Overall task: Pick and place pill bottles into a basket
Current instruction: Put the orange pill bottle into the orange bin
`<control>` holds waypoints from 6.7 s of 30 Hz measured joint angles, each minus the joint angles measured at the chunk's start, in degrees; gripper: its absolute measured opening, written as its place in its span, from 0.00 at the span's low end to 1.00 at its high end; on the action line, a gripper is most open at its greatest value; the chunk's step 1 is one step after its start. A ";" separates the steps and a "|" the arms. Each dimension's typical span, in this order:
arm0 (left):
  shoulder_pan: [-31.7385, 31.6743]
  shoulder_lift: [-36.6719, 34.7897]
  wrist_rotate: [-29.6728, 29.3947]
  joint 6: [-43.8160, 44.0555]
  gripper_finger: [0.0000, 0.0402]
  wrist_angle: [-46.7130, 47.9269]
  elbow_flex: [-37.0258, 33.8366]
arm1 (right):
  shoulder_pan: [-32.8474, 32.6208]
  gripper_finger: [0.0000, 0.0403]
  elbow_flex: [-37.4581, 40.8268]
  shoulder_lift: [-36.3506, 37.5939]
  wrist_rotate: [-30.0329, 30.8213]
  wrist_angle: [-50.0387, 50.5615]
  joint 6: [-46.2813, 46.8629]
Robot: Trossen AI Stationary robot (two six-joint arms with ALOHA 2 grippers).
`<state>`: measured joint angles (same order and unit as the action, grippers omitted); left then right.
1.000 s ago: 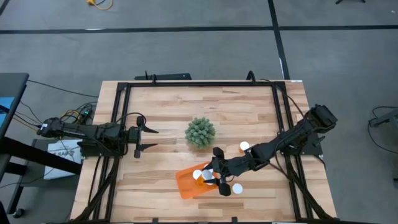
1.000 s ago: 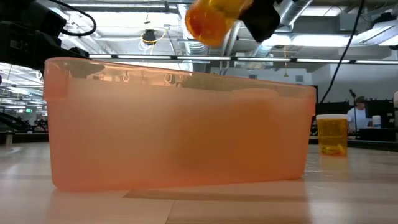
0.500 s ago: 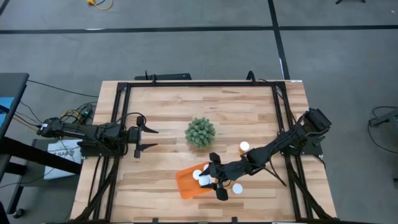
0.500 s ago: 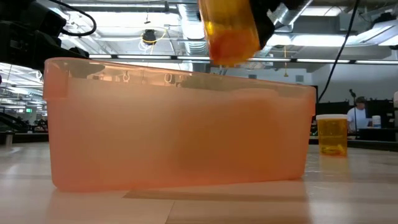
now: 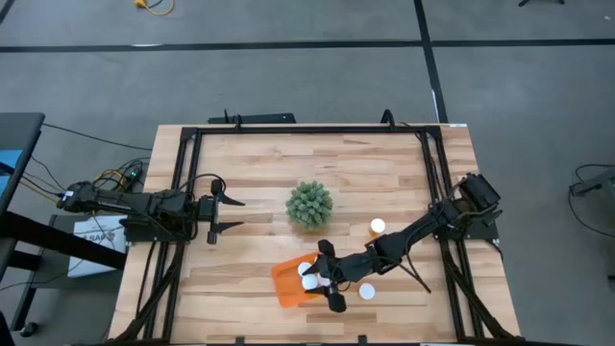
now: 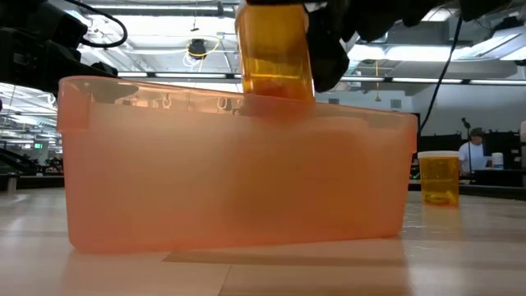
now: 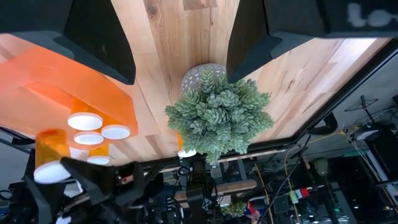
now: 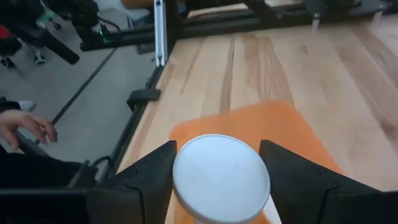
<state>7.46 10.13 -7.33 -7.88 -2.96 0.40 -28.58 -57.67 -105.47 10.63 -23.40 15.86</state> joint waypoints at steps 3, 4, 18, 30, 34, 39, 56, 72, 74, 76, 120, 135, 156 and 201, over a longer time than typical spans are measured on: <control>-0.02 -0.01 0.00 0.58 0.60 0.00 -0.01 | 0.15 0.53 -0.15 -0.97 0.14 -1.73 -1.30; -0.02 0.00 0.02 0.75 0.60 0.01 0.00 | 0.17 0.51 -0.15 -1.38 0.46 -1.79 -1.89; -0.01 0.00 0.02 0.24 0.60 0.02 0.00 | 0.55 0.54 -0.03 -6.45 4.91 -2.22 -7.30; -0.01 0.00 0.02 0.42 0.60 0.00 -0.01 | -0.33 0.62 -0.02 -6.50 5.06 -2.41 -11.37; -0.01 0.00 0.02 0.25 0.60 0.00 0.00 | -0.33 0.68 -0.02 -6.50 5.07 -2.40 -11.37; -0.02 0.00 0.02 0.00 0.60 0.00 0.00 | -0.44 0.72 -0.03 -5.68 5.01 0.23 -11.38; -0.02 0.00 0.02 0.27 0.60 0.00 0.00 | -12.00 0.72 -11.34 8.90 10.69 51.01 13.94; 0.00 0.00 0.02 0.47 0.60 0.00 0.00 | -17.84 0.72 -11.26 -0.31 11.90 63.52 34.22; -0.02 0.00 0.02 0.22 0.60 0.01 -0.02 | -17.89 0.72 -11.24 -0.83 11.78 64.69 35.62; 0.00 -0.02 0.02 0.24 0.60 0.00 0.00 | -17.94 0.72 -11.26 -0.79 11.76 65.53 37.16; -0.02 0.00 0.02 0.17 0.60 0.02 -0.02 | -16.09 0.47 -26.06 -0.70 17.22 66.66 25.18; 0.00 0.00 0.02 0.23 0.60 0.02 -0.02 | -9.73 0.47 -28.69 -0.71 21.87 46.54 3.18; 0.00 -0.01 0.00 0.37 0.60 0.02 -0.02 | 1.86 0.48 -28.61 -11.57 8.35 37.43 0.60; -0.01 -0.01 0.02 0.18 0.60 0.00 -0.01 | 6.60 0.52 -28.61 -13.93 3.09 35.76 3.88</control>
<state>7.46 10.12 -7.31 -7.70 -2.96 0.40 -21.98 -86.28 -119.39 13.72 12.37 19.74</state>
